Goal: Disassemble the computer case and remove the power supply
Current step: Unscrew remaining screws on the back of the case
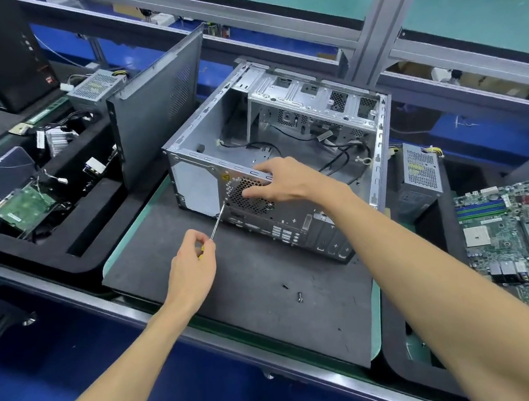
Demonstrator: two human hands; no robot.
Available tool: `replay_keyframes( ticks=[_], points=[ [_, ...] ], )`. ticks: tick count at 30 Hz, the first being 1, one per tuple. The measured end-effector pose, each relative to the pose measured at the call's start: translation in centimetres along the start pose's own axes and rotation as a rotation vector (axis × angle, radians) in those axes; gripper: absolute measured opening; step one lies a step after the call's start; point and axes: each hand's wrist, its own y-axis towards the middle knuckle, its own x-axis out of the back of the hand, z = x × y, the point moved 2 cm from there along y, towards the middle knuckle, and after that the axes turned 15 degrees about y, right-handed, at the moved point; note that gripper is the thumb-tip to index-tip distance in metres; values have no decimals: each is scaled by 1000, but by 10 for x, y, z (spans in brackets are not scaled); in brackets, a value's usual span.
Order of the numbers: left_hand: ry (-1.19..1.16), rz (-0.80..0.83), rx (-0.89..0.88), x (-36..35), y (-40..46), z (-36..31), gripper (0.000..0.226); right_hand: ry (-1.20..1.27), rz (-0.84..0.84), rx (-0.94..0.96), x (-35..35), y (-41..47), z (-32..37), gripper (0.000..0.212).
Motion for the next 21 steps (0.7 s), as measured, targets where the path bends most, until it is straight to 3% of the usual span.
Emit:
replay_keyframes(
  ticks=[4, 10, 14, 19, 21],
  points=[
    [26, -2, -17, 2, 0, 1, 13, 39, 2, 2, 2, -3, 3, 42],
    [41, 3, 1, 2, -2, 2, 13, 19, 22, -12, 2, -2, 2, 63],
    [75, 9, 6, 4, 1, -1, 13, 19, 20, -1, 2, 1, -2, 65],
    [-261, 147, 203, -3, 3, -7, 25, 24, 15, -8, 2, 3, -4, 64],
    [-64, 54, 139, -1, 1, -9, 25, 29, 24, -8, 1, 3, -4, 59]
  ],
)
